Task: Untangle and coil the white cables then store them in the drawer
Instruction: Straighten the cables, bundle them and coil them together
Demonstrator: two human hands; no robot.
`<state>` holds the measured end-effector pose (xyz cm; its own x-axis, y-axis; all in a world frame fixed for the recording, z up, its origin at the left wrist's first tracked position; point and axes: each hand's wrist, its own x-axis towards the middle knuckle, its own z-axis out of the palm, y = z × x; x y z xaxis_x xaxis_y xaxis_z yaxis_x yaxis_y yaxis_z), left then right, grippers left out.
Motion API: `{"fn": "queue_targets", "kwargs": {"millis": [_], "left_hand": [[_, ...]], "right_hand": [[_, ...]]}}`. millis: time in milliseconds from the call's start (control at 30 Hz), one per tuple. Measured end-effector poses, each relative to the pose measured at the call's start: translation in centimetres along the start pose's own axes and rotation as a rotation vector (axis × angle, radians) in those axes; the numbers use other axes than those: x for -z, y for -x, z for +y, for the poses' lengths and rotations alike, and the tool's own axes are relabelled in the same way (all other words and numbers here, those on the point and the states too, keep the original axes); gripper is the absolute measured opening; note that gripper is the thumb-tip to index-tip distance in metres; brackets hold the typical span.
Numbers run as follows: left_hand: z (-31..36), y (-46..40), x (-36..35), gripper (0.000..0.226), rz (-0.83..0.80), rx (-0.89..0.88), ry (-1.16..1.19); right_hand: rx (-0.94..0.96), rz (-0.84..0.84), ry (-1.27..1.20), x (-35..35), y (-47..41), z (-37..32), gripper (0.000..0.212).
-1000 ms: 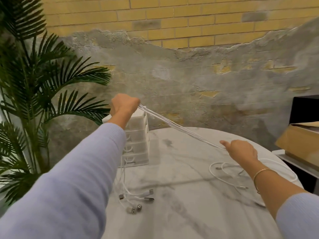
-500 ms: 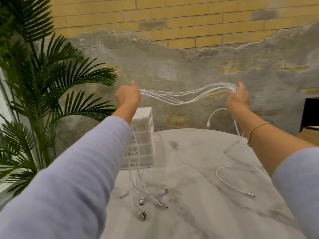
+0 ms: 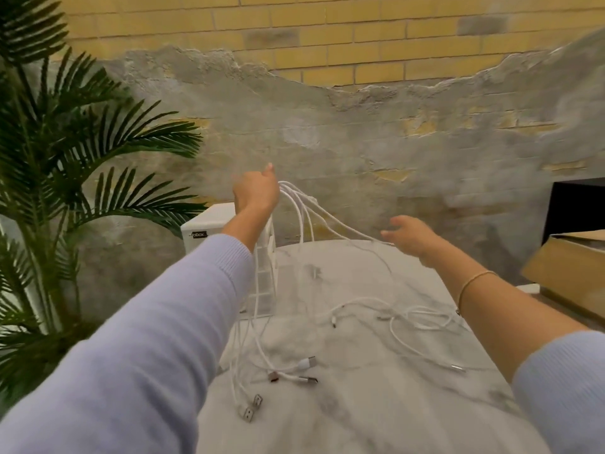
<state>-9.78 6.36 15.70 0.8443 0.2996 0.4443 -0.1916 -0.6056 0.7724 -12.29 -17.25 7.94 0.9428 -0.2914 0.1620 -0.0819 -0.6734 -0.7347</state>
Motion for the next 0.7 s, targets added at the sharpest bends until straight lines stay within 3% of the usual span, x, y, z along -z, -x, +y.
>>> {"fn": "queue_targets", "kwargs": {"millis": [133,233,300,400,567,700], "left_hand": [[1.2,1.5,-1.3,0.059,-0.13,-0.123,-0.096],[2.5,3.4,-1.7,0.056,-0.226,-0.278,-0.187],[3.1,4.5,-1.7,0.044,-0.241,-0.365,-0.238],[3.1,5.5,-0.9,0.038,-0.285,-0.359,-0.204],[2.0,5.5,-0.3,0.046,-0.454,-0.295,0.093],[0.1,6.1,0.6,0.051,-0.577,-0.278,0.123]], "right_hand": [[0.317,0.201,-0.073,-0.1,2.1,-7.4,0.042],[0.404,0.149,-0.288,-1.2,3.2,-12.0,0.049],[0.32,0.057,-0.398,-2.1,3.3,-13.2,0.055],[0.252,0.031,-0.255,-2.7,3.9,-13.2,0.062],[0.292,0.287,-0.028,-1.8,3.9,-12.6,0.063],[0.284,0.408,0.074,-0.5,2.2,-10.8,0.058]]}}
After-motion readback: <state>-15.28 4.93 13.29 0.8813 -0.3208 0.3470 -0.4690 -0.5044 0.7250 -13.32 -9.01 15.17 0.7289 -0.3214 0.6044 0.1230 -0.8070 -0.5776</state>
